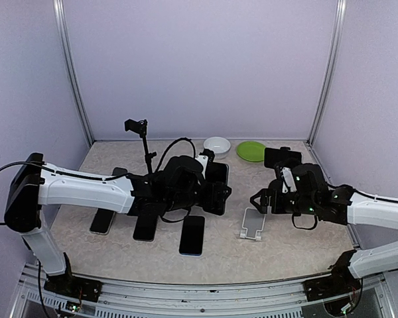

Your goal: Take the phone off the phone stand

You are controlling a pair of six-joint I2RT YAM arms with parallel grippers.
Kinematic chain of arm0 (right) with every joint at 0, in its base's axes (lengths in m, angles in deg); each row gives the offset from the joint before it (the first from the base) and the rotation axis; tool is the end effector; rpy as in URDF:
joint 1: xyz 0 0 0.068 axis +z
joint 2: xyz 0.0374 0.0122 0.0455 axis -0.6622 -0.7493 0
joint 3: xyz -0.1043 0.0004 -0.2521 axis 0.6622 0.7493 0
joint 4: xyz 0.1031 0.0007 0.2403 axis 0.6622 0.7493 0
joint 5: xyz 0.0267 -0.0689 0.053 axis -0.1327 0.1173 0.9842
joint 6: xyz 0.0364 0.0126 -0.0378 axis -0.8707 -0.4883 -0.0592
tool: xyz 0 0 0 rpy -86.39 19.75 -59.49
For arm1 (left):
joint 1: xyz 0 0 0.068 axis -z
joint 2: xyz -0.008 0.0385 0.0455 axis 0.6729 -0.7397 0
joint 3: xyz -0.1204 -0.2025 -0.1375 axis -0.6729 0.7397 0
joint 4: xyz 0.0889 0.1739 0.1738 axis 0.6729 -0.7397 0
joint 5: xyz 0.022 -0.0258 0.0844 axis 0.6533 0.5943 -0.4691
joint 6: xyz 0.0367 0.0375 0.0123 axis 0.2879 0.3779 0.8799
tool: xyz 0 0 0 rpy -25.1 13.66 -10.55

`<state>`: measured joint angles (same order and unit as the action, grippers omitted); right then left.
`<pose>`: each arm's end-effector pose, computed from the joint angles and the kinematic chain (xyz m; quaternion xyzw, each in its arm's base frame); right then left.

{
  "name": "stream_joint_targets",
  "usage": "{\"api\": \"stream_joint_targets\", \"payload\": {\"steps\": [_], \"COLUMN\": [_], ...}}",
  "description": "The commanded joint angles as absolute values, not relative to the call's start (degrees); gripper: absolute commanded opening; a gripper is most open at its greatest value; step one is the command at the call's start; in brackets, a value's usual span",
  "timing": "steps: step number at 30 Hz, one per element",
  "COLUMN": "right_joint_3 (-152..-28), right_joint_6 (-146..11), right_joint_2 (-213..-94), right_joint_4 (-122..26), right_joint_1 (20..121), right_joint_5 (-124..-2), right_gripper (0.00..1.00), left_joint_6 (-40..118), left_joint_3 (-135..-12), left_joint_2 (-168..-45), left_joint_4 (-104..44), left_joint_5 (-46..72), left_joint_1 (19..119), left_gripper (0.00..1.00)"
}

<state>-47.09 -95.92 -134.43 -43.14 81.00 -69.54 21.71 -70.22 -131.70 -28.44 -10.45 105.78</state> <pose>0.1765 0.1463 0.2191 -0.0361 0.8822 0.2910 0.3685 0.1883 -0.3564 0.2450 0.1836 0.8318 -0.2912 0.4355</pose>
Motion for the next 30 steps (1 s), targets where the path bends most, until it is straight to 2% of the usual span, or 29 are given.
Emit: {"api": "stream_joint_targets", "payload": {"steps": [1, 7, 14, 21, 28, 30], "right_joint_3": [-53.2, -60.2, -69.5, -69.8, -68.8, -68.8], "right_joint_6": [-106.5, -111.6, -121.7, -126.0, -126.5, -126.1], "right_joint_2": [-138.7, -147.8, -158.4, -162.9, -162.0, -162.5], "right_joint_4": [-33.3, -27.6, -13.0, -12.8, -15.0, -15.9], "right_joint_1": [86.1, 92.2, 99.3, 100.3, 100.1, 100.0], "right_joint_5": [-82.4, -88.7, -101.1, -100.7, -103.3, -103.1], "right_gripper": [1.00, 1.00, 1.00, 0.99, 0.83, 0.75], "left_joint_6": [22.2, 21.8, 21.2, 21.2, 20.8, 20.9], "left_joint_3": [-69.5, -66.5, -64.3, -63.6, -63.0, -63.2], "left_joint_2": [-127.2, -124.7, -122.7, -122.3, -122.2, -122.4], "left_joint_4": [-24.9, -23.8, -22.6, -22.8, -22.6, -22.7], "left_joint_5": [-13.4, -13.9, -14.1, -14.2, -14.3, -14.3], "left_joint_1": [105.0, 104.3, 103.8, 103.7, 103.7, 103.7], "left_gripper": [0.59, 0.59, 0.59, 0.58, 0.58, 0.58]}}
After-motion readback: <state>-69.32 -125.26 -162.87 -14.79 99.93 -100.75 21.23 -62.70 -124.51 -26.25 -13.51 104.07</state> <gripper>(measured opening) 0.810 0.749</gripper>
